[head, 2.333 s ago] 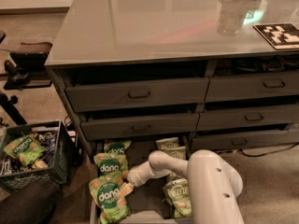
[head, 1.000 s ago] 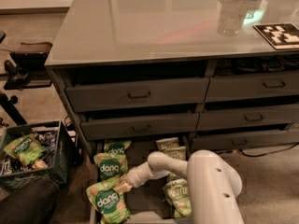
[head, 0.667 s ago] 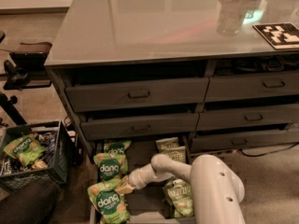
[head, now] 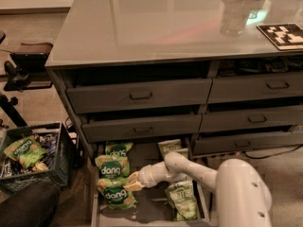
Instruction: Pick green rice chip bag from bottom drawer and place on counter
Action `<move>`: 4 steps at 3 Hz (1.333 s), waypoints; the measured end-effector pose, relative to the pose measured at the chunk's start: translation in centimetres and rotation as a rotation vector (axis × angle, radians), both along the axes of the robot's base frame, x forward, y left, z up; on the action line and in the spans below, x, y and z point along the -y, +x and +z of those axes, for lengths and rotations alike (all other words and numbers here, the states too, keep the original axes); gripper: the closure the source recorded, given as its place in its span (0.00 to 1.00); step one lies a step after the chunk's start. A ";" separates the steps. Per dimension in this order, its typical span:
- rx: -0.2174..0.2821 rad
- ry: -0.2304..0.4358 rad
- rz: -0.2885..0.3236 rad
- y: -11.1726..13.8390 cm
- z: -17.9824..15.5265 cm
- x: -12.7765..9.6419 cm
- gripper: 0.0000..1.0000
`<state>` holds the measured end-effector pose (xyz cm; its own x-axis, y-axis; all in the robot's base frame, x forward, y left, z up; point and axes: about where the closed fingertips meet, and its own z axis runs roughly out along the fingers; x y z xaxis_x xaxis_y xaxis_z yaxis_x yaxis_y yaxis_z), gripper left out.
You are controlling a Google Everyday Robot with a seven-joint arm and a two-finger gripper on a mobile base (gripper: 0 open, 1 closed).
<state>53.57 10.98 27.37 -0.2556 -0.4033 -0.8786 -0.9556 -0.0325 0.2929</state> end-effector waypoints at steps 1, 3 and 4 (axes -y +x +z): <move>0.052 -0.007 -0.018 0.5 4.9 2.2 1.00; 0.156 -0.033 -0.026 0.0 13.7 4.8 1.00; 0.159 -0.034 -0.024 0.0 13.9 4.8 1.00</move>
Offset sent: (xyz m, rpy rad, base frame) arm 0.0027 -0.0700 0.1685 -0.0623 -0.1795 -0.0539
